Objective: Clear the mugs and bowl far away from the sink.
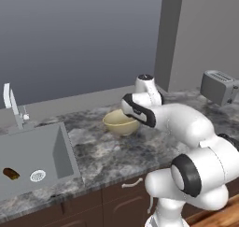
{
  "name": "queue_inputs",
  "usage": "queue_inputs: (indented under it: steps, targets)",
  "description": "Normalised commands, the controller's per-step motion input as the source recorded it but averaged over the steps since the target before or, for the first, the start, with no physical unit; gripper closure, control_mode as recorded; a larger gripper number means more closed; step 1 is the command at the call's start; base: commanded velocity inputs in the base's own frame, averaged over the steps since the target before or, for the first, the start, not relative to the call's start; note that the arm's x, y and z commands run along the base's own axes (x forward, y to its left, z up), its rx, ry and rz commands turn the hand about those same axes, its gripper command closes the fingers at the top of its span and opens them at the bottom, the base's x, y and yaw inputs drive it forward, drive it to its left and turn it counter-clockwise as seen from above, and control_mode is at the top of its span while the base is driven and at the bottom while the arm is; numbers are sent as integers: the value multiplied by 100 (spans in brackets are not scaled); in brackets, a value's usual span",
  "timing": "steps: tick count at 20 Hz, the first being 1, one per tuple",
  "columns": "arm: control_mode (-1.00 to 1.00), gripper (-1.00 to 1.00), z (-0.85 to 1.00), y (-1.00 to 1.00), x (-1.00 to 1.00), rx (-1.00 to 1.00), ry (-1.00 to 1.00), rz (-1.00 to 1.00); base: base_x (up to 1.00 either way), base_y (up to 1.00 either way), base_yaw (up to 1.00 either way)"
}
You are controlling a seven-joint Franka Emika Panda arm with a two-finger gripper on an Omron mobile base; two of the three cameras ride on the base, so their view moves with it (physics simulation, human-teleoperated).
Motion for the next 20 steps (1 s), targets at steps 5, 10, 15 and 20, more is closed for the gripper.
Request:
queue_inputs:
  steps: [5, 10, 15, 20]
  targets:
    - [-100, 100, 51, 2, -46, 0, -15, -55, 0, 0, 0]
    - [-100, 100, 37, 7, -60, 0, -24, -62, 0, 0, 0]
    - [-100, 100, 29, 1, -52, 2, -15, -26, 0, 0, 0]
    - [-100, 100, 42, 0, -46, 1, -15, 0, 0, 0, 0]
